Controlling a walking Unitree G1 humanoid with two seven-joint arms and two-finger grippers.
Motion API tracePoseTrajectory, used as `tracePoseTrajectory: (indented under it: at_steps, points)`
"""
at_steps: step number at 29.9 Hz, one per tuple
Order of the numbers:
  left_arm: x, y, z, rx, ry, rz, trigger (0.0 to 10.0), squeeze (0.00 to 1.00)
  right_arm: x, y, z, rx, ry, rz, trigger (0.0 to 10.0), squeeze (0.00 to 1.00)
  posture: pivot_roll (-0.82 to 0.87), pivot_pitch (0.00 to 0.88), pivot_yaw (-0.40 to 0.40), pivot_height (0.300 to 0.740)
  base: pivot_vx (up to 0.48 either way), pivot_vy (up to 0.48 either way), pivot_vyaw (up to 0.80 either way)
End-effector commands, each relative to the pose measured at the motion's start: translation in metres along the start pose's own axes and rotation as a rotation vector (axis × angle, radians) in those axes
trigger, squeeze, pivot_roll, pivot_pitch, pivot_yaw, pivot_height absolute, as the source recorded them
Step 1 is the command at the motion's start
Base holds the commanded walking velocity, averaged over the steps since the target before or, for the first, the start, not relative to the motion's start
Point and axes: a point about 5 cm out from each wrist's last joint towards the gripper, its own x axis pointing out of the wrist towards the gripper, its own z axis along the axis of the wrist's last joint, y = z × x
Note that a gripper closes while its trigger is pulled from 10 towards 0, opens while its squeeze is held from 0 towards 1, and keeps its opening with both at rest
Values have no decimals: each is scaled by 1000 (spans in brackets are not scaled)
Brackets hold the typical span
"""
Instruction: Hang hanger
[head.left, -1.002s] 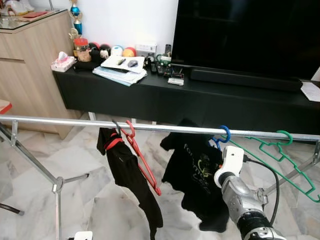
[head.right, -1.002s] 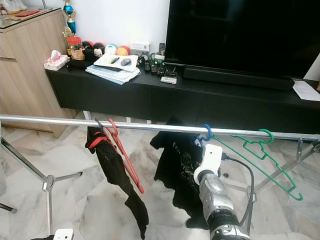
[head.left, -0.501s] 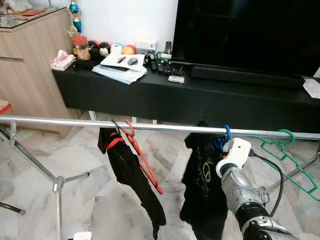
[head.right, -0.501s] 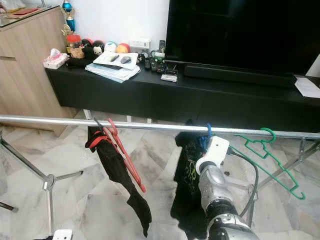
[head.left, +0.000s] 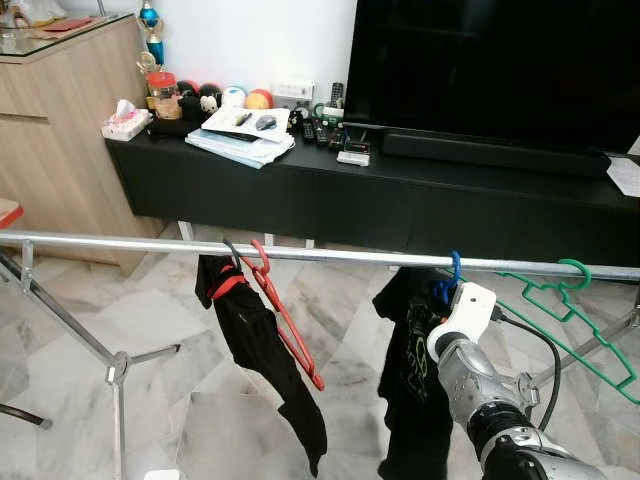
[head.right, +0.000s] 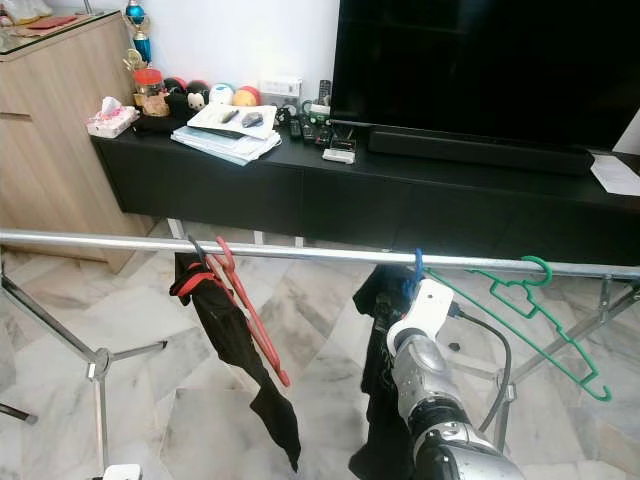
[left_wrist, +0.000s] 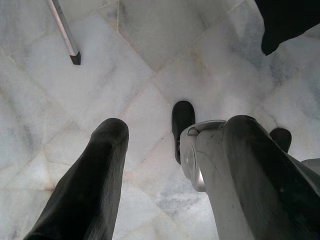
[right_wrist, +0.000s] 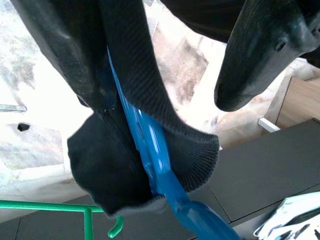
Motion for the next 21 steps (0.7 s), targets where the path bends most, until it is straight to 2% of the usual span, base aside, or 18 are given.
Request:
tracePoseTrajectory:
  at_steps: [1, 11, 21]
  points:
    - [-1, 2, -8, -13, 21, 11, 10000, 0, 0, -2, 1, 9, 0, -14, 0, 0, 139, 61, -46, 740, 0, 0, 0]
    - [-1, 2, -7, -23, 23, 16, 10000, 0, 0, -4, 1, 11, 6, -33, 0, 0, 124, 62, -47, 740, 0, 0, 0]
    - [-1, 4, -7, -20, 22, 16, 10000, 0, 0, -12, 2, 37, 2, -75, 0, 0, 110, 77, -29, 740, 0, 0, 0]
